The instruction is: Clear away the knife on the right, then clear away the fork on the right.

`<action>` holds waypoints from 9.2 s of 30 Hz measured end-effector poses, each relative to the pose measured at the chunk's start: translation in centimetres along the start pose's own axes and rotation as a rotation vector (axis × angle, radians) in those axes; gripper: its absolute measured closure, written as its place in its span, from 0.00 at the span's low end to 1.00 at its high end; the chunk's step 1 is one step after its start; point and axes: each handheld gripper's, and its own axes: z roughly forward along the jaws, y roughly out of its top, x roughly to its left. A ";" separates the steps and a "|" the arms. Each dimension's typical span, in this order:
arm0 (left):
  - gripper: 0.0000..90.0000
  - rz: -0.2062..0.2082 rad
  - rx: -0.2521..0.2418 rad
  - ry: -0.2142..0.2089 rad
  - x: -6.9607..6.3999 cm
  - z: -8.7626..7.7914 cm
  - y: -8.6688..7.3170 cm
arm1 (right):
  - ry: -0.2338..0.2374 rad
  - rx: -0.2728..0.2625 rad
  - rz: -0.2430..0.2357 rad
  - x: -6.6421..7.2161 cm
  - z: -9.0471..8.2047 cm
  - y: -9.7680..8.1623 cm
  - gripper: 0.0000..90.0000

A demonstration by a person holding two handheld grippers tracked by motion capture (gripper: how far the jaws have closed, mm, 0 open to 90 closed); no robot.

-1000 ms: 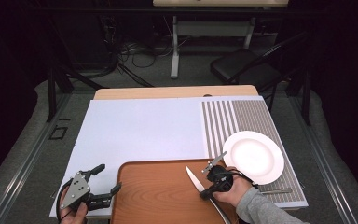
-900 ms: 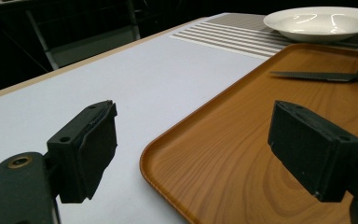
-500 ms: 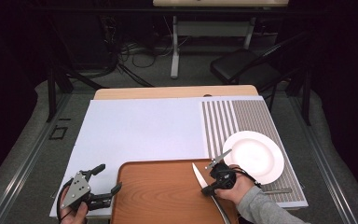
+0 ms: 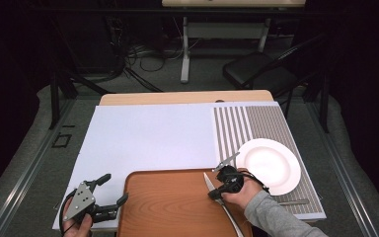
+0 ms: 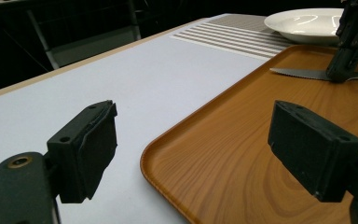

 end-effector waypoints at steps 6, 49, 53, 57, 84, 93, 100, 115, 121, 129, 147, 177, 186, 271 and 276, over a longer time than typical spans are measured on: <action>0.17 0.005 0.002 -0.002 0.0 0.1 0.0 | -0.002 -0.015 0.034 -0.7 -0.4 -0.4 1.00; 0.17 0.004 0.007 0.003 -0.1 0.2 0.0 | 0.027 -0.032 0.064 -2.7 -3.7 -4.1 0.97; 0.17 0.009 0.008 0.000 -0.1 0.2 0.1 | 0.024 -0.030 0.037 -2.6 -4.2 -4.1 0.89; 0.17 0.003 0.007 0.002 -0.1 0.2 0.0 | 0.021 -0.058 -0.016 -2.5 -4.5 -4.2 0.77; 0.17 -0.001 0.009 0.003 0.0 0.3 0.0 | -0.054 -0.083 -0.207 -1.8 -6.4 -5.2 0.30; 0.17 -0.002 0.010 0.004 0.0 0.3 0.0 | -0.060 -0.051 -0.307 -1.8 -7.0 -5.6 0.17; 0.17 -0.002 0.009 0.003 0.0 0.3 0.0 | -0.072 -0.070 -0.305 -1.9 -7.2 -5.7 0.17; 0.17 0.004 0.011 0.005 -0.1 0.2 0.0 | -0.068 -0.030 -0.325 -2.4 -8.4 -7.3 0.17; 0.17 0.007 0.013 0.007 -0.1 0.2 0.0 | -0.090 -0.007 -0.361 -2.7 -9.4 -8.4 0.18; 0.17 0.008 0.017 0.004 -0.2 0.3 0.0 | -0.106 -0.004 -0.390 -3.6 -10.3 -9.5 0.27; 0.17 0.007 0.018 0.005 -0.1 0.2 0.0 | -0.111 0.032 -0.455 -3.8 -11.3 -10.3 0.58; 0.17 0.002 0.021 0.004 -0.1 0.3 -0.1 | -0.247 0.260 -0.585 -4.4 -9.7 -11.6 0.81; 0.17 0.007 0.022 0.004 -0.1 0.3 0.0 | -0.259 0.291 -0.613 -4.6 -9.5 -11.6 0.83; 0.17 0.001 0.022 0.003 0.0 0.4 -0.1 | -0.107 -0.031 -0.178 -1.1 -11.5 -3.3 0.96; 0.17 0.003 0.024 0.005 0.0 0.3 -0.1 | -0.079 -0.065 -0.169 -0.5 -11.1 -2.7 0.96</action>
